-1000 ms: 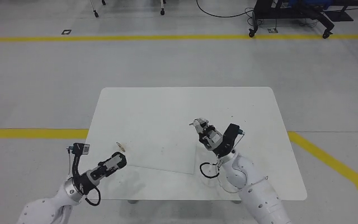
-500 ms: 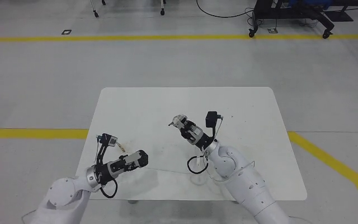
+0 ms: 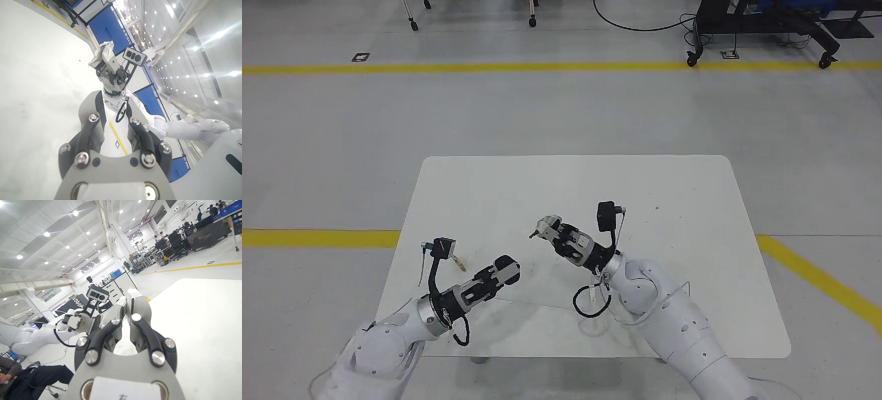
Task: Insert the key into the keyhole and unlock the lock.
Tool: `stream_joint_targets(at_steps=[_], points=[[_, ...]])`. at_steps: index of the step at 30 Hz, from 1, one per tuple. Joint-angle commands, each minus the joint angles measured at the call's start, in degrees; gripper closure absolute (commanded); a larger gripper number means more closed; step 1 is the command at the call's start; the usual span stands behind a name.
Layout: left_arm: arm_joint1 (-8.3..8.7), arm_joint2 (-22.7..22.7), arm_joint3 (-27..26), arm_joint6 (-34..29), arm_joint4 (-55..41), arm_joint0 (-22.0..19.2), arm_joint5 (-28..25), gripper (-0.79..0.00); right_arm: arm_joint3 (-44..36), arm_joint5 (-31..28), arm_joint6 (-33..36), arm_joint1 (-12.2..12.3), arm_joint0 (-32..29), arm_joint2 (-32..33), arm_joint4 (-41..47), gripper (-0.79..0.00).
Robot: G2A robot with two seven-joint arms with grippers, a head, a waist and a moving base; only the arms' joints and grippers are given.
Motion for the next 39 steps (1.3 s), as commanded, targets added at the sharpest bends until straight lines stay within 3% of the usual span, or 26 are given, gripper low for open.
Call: stream_joint_targets(at_steps=[1, 12, 19, 39], points=[[-0.04, 0.4, 0.4, 0.5, 0.2, -0.3, 0.1, -0.246, 0.1, -1.1, 1.5, -0.1, 0.1, -0.4, 0.8, 0.000], [-0.07, 1.1, 1.6, 3.8, 2.2, -0.9, -0.7, -0.246, 1.1, -6.6, 5.8, -0.2, 1.1, -0.1, 3.9, 0.000], [-0.10, 1.3, 1.9, 5.6, 1.9, -0.9, -1.8, -0.296, 1.0, -7.1, 9.8, -0.2, 1.5, -0.5, 6.7, 0.000], [-0.08, 2.2, 3.1, 7.8, 3.4, -1.5, -2.9, -0.074, 2.6, -6.3, 12.4, -1.6, 2.9, -2.4, 8.1, 0.000]])
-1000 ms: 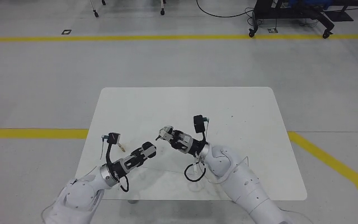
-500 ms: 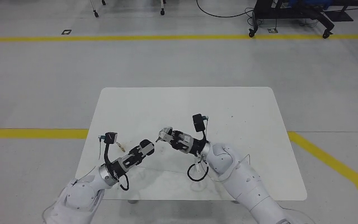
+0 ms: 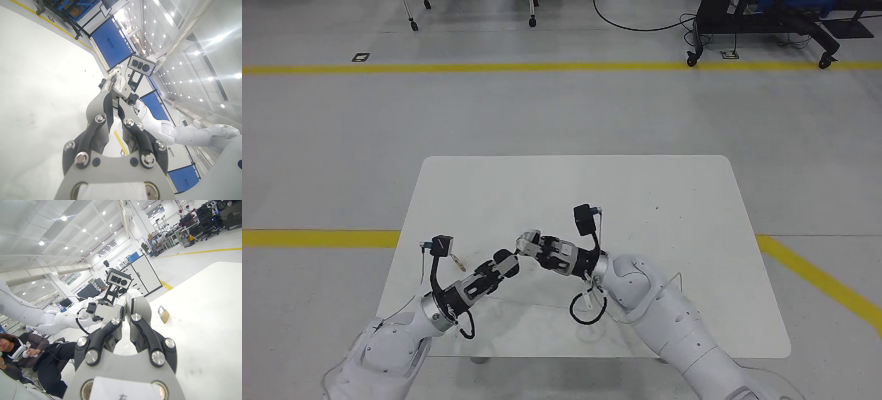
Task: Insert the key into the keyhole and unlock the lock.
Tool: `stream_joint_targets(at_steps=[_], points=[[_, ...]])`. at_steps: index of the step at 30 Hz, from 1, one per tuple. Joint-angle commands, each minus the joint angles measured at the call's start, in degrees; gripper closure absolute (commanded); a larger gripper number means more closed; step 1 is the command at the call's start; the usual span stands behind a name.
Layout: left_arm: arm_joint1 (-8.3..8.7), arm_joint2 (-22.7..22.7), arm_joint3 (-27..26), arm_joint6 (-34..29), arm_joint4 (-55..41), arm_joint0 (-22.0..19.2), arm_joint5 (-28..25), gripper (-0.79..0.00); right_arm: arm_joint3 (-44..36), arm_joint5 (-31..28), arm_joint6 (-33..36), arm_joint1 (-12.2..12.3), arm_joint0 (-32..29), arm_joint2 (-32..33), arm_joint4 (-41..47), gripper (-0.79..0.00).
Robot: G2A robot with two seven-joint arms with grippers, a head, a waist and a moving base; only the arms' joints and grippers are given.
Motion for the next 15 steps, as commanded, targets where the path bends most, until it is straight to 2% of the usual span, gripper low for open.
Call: stream_joint_targets(at_steps=[1, 3, 5, 6, 10, 15], points=[[0.02, -0.1, 0.4, 0.2, 0.0, -0.1, 0.0, -0.080, 0.1, -0.5, -0.4, 0.0, -0.1, 0.4, 0.0, 0.000], [0.04, -0.2, 0.8, 0.4, 0.1, -0.1, 0.1, -0.142, 0.1, -0.9, -0.6, 0.1, -0.2, 0.8, 0.2, 0.000], [0.04, -0.2, 1.2, 0.7, 0.0, -0.2, 0.1, -0.317, 0.0, -1.1, -0.5, 0.1, -0.3, 1.0, 0.3, 0.000], [0.03, -0.1, 1.3, 0.8, 0.0, -0.3, 0.1, -0.345, -0.1, -1.1, -0.3, 0.1, -0.3, 1.0, 0.4, 0.000], [0.02, 0.2, 1.3, 1.2, 0.9, -0.4, -0.3, -0.363, -0.4, -1.1, 3.5, 0.0, -0.3, -0.5, 2.8, 0.000], [0.05, 0.3, 1.1, 1.6, 1.2, -0.2, -0.6, -0.277, 1.0, -0.8, 6.5, -0.3, 1.0, -1.4, 5.1, 0.000]])
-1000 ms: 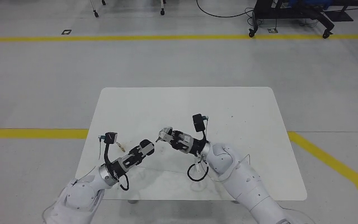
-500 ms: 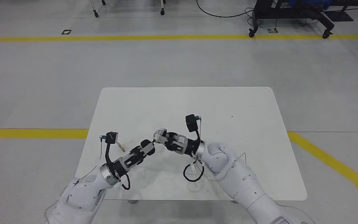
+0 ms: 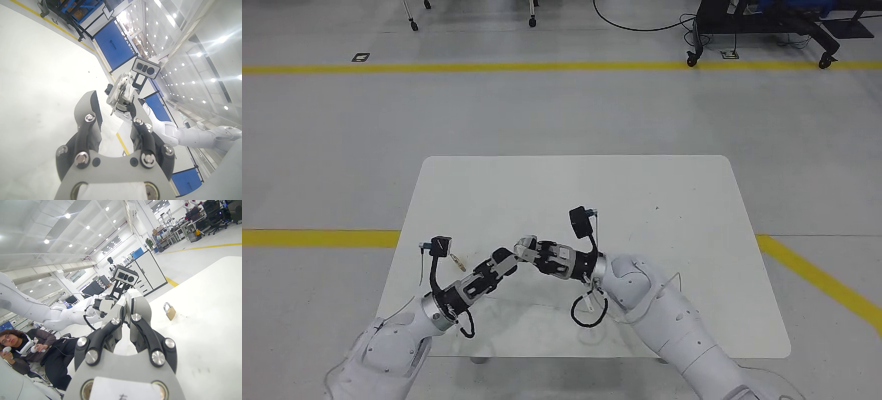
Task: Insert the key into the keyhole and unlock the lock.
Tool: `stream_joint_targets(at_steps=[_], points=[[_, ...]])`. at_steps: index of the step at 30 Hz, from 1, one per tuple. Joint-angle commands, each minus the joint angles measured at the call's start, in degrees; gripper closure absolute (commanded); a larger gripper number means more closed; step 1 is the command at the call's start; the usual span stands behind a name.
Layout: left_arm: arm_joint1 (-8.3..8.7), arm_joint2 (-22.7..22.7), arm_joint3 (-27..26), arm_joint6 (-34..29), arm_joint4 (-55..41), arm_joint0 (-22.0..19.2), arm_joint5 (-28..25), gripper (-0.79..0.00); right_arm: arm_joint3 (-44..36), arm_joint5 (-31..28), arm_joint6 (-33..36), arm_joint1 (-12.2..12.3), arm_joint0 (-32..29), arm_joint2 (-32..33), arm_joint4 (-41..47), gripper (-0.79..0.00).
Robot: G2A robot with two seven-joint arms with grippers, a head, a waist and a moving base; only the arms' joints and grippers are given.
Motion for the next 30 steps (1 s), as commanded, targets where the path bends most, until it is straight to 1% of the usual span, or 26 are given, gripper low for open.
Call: stream_joint_targets(at_steps=[1, 6, 12, 14, 15, 18, 19, 20, 22, 25, 26, 27, 28, 29, 30], points=[[0.03, -0.1, 0.0, 0.0, 0.0, 0.1, -0.2, -0.240, 0.3, 0.0, 0.4, -0.1, 0.3, -0.2, 0.6, 0.000], [0.10, -0.1, 0.1, 0.0, 0.0, 0.2, -0.4, -0.132, 0.5, -0.2, -0.7, -0.1, 0.1, 0.5, 0.1, 0.000], [0.15, 0.0, 0.2, 0.2, 0.0, 0.2, -0.5, -0.089, 0.2, -0.2, -1.0, -0.1, -0.2, 1.1, -0.7, 0.000], [0.16, 0.1, 0.3, 0.0, 0.1, 0.2, -0.2, -0.062, 0.2, 0.1, -0.8, -0.1, -0.2, 1.0, -0.8, 0.000], [0.17, 0.1, 0.3, 0.1, 0.2, 0.1, 0.0, 0.000, 0.2, 0.3, -0.7, -0.2, -0.1, 1.0, -0.9, 0.000], [0.18, 0.2, 0.4, 0.0, 0.2, 0.1, 0.4, 0.000, 0.1, 0.4, -0.7, -0.2, -0.1, 1.0, -1.1, 0.000], [0.19, 0.2, 0.4, 0.0, 0.2, 0.1, 0.5, 0.000, 0.1, 0.2, -0.6, -0.3, -0.1, 1.0, -1.0, -0.018], [0.21, 0.2, 0.4, -0.1, 0.3, 0.1, 0.7, 0.000, 0.2, -0.1, -0.5, -0.3, -0.1, 1.0, -0.9, -0.262], [0.26, 0.2, 0.3, -0.3, 0.7, 0.0, 0.9, 0.000, 0.5, 0.0, -0.1, -0.3, 0.1, 1.0, -0.9, -0.785], [0.36, 0.0, 0.3, -0.3, 1.6, 0.2, 0.8, 0.000, 0.7, 0.0, 0.4, -0.3, 0.3, 1.1, -0.6, -0.782], [0.40, -0.1, 0.4, -0.3, 1.7, 0.3, 0.7, 0.000, 0.9, -0.1, 0.6, -0.2, 0.4, 1.2, -0.6, -0.736], [0.45, -0.3, 0.5, -0.4, 1.9, 0.4, 0.6, 0.000, 1.1, -0.3, 0.7, -0.2, 0.4, 1.4, -0.4, -0.576], [0.50, -0.5, 0.6, -0.5, 1.9, 0.5, 0.4, 0.000, 1.1, -0.3, 0.9, -0.1, 0.5, 1.6, -0.3, -0.449], [0.56, -0.8, 0.6, -0.6, 1.8, 0.6, 0.3, 0.000, 1.1, -0.3, 1.0, 0.0, 0.4, 1.9, 0.0, -0.382], [0.64, -1.0, 0.5, -0.9, 1.8, 0.8, 0.1, 0.000, 1.0, -0.3, 1.2, 0.1, 0.3, 2.2, 0.2, -0.366]])
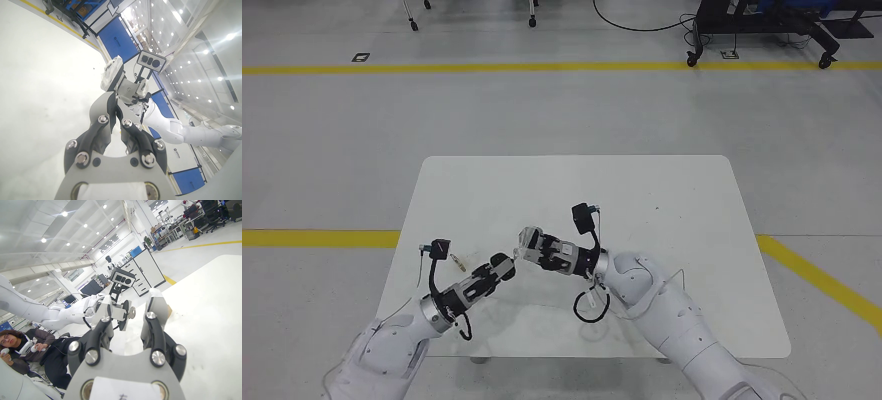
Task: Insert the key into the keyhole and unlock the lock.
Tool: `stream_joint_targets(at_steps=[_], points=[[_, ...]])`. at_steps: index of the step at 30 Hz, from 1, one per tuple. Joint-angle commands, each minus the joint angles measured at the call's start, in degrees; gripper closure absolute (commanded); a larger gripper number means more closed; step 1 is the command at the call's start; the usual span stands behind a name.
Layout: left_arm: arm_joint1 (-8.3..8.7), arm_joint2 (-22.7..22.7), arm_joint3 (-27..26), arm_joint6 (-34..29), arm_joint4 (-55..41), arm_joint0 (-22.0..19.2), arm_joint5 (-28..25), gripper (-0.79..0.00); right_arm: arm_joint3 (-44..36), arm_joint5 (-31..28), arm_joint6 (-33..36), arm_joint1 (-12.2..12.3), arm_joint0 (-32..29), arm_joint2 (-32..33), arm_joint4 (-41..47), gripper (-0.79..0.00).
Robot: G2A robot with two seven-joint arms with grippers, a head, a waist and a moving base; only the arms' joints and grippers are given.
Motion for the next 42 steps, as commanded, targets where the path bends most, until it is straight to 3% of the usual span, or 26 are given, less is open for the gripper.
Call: stream_joint_targets(at_steps=[1, 4, 6, 8, 12, 22, 25, 26, 27, 29, 34, 42], points=[[0.17, -0.6, -0.2, -0.7, -0.2, 0.3, -0.2, 0.000, -0.3, 0.0, 0.5, 0.3, -0.3, 0.5, 0.5, -0.354], [0.70, -1.7, -0.8, -4.6, 0.6, 0.4, 0.5, 0.000, -1.5, 0.0, 1.9, 0.9, -0.6, 1.2, 0.2, -0.388], [1.18, -2.5, -1.4, -7.9, 3.5, 0.5, 0.9, 0.000, -2.0, 0.0, 3.1, 1.3, -0.5, 1.5, 0.5, -0.551], [1.51, -3.8, -1.9, -8.7, 4.2, 1.2, 1.1, 0.000, -1.7, 0.0, 2.7, 1.6, 0.0, 2.2, -0.5, -0.785], [2.25, -6.5, -3.4, -13.1, 0.1, 2.4, 4.6, 0.000, -1.7, 0.0, 2.7, 1.6, 0.0, 2.2, -0.5, -0.785], [2.20, -6.3, -3.6, -12.1, 0.1, 2.9, 5.5, 0.000, -1.7, 0.5, 2.7, 1.6, -0.2, 2.1, -0.5, -0.785], [2.35, -6.5, -4.0, -12.4, -0.3, 2.9, 7.3, 0.000, -1.2, 1.3, 10.4, 1.6, -0.3, -0.1, 5.4, -0.785], [2.44, -6.5, -3.9, -14.0, -1.2, 2.6, 8.0, 0.000, -0.1, 1.8, 14.1, 1.7, 0.2, -0.7, 9.7, -0.723], [2.57, -6.4, -3.8, -16.1, -2.1, 2.1, 8.7, 0.000, 1.0, 3.8, 19.2, 1.8, 1.1, -1.5, 14.3, -0.480], [2.86, -6.3, -3.5, -20.1, -2.3, 0.9, 9.8, 0.000, 2.5, 7.9, 27.5, 1.9, 3.5, -1.9, 21.6, -0.391], [3.16, -4.3, -2.9, -25.0, -1.0, -1.0, 10.7, 0.000, 4.9, 10.8, 39.5, 2.0, 5.9, -2.5, 31.8, -0.332], [3.46, -2.7, -2.5, -27.2, -1.8, -1.9, 9.3, 0.000, 7.4, 15.7, 45.5, 1.6, 8.3, -5.0, 32.4, -0.342]])
